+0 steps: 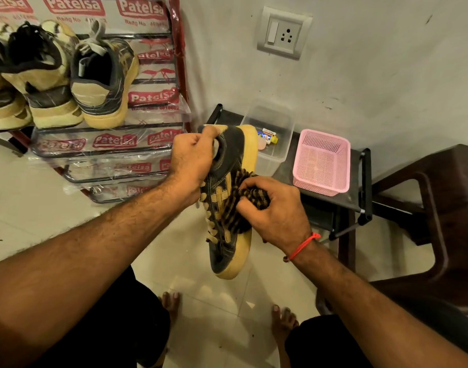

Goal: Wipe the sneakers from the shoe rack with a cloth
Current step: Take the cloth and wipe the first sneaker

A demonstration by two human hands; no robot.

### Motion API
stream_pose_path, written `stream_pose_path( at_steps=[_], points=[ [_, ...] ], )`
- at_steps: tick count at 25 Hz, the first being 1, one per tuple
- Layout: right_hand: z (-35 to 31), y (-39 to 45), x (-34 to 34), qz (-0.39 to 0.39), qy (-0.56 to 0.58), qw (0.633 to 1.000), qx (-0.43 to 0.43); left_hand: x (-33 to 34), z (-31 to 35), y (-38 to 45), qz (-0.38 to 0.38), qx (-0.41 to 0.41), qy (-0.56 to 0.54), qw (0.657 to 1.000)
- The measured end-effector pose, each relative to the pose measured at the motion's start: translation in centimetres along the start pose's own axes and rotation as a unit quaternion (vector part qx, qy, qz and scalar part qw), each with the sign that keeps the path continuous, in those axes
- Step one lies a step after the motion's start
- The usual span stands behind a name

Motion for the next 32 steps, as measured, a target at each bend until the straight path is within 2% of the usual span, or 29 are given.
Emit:
stream_pose_path(
  at_steps=[3,6,10,13,15,17,21,23,26,28,31,32],
  points=[
    [-0.3,-0.4,0.6,-0.057,-0.087,0.994,-0.027,-0.7,0.3,0.7,0.021,-0.019,-0.018,0.999],
    [-0.5,-0.6,0.4,-0.051,-0.087,0.994,-0.052,-0.6,0.6,0.8,-0.002,-0.006,0.011,1.000],
    [-0.3,0.3,-1.4,0.050,-0.041,0.995,-0.078,1.0,0.5,-0.8,-0.085,0.036,0.073,0.993],
    [0.8,2.1,-4.2,0.170,-0.010,0.984,-0.042,2.2,0.0,-1.8,-0.138,0.019,0.082,0.987],
    [1.2,2.8,-5.0,0.198,-0.002,0.980,-0.027,2.8,-0.4,-2.5,-0.164,0.005,0.077,0.983],
    [0.7,2.1,-3.8,0.152,-0.016,0.987,-0.056,2.7,-0.6,-2.3,-0.143,-0.009,0.066,0.987],
    [-1.3,-1.1,0.3,0.008,-0.056,0.989,-0.135,0.6,-0.8,0.5,-0.026,-0.036,0.030,0.999],
    [-1.7,-1.9,2.1,-0.082,-0.144,0.969,-0.183,-0.1,-0.8,1.1,-0.006,-0.036,0.031,0.999],
    [-1.5,-2.7,3.8,-0.216,-0.263,0.906,-0.251,-0.8,-0.8,1.4,0.006,-0.034,0.063,0.997],
    [-1.5,-2.2,2.8,-0.223,-0.257,0.907,-0.247,-1.3,-0.8,1.8,0.012,-0.045,0.059,0.997],
    [-1.4,-1.0,0.5,-0.207,-0.120,0.951,-0.198,-2.1,-0.1,2.4,0.022,-0.044,0.033,0.998],
    [-1.4,-0.8,0.2,-0.180,-0.097,0.958,-0.200,-2.1,-0.1,2.4,0.018,-0.039,0.036,0.998]
  ],
)
Point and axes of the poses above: each hand's wrist, its own y-axis towards the middle knuckle, its own x-axis out of the palm, z = x × y, the point moved 4 cm from there along y, towards the middle knuckle, and after that the axes turned 4 degrees about x, right-handed, at the moved point
